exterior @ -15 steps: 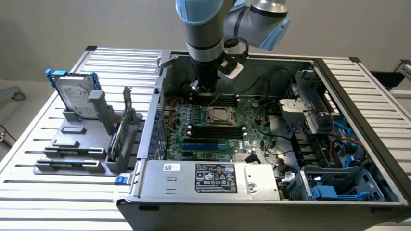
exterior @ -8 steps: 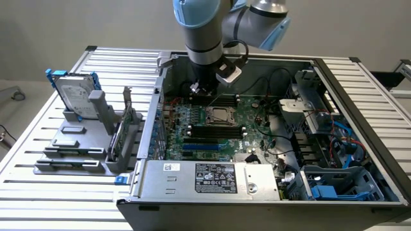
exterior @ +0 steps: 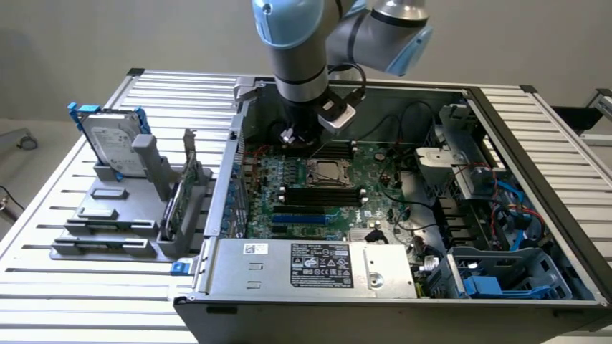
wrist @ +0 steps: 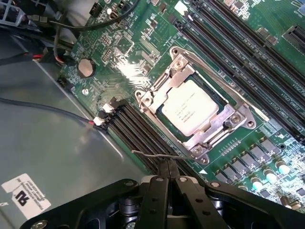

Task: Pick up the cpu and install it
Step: 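Install the first cpu locking lever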

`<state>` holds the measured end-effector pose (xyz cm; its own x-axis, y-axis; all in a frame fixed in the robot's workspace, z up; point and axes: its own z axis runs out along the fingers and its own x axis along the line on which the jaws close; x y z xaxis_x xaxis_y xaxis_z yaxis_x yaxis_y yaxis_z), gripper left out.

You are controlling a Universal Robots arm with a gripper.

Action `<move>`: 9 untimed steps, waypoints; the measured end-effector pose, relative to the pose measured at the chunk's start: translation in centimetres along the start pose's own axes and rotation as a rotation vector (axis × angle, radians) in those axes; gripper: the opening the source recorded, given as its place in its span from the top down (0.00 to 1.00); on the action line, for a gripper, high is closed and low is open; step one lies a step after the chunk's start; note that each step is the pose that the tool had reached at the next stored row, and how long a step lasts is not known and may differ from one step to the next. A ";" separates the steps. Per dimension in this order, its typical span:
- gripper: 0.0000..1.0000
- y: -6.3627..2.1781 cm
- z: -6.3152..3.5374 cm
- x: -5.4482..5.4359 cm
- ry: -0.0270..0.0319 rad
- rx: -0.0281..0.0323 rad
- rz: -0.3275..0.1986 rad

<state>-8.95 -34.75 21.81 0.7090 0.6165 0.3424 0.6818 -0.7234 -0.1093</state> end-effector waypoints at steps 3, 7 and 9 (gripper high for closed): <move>0.89 -0.58 0.32 0.1 -0.0057 -0.0055 -0.003; 0.89 -0.77 0.68 0.1 -0.0122 -0.0169 -0.007; 0.89 -0.78 0.77 0.1 -0.0168 -0.0299 -0.011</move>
<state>-9.28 -33.89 21.21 0.7044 0.6296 0.3277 0.6842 -0.7251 -0.0775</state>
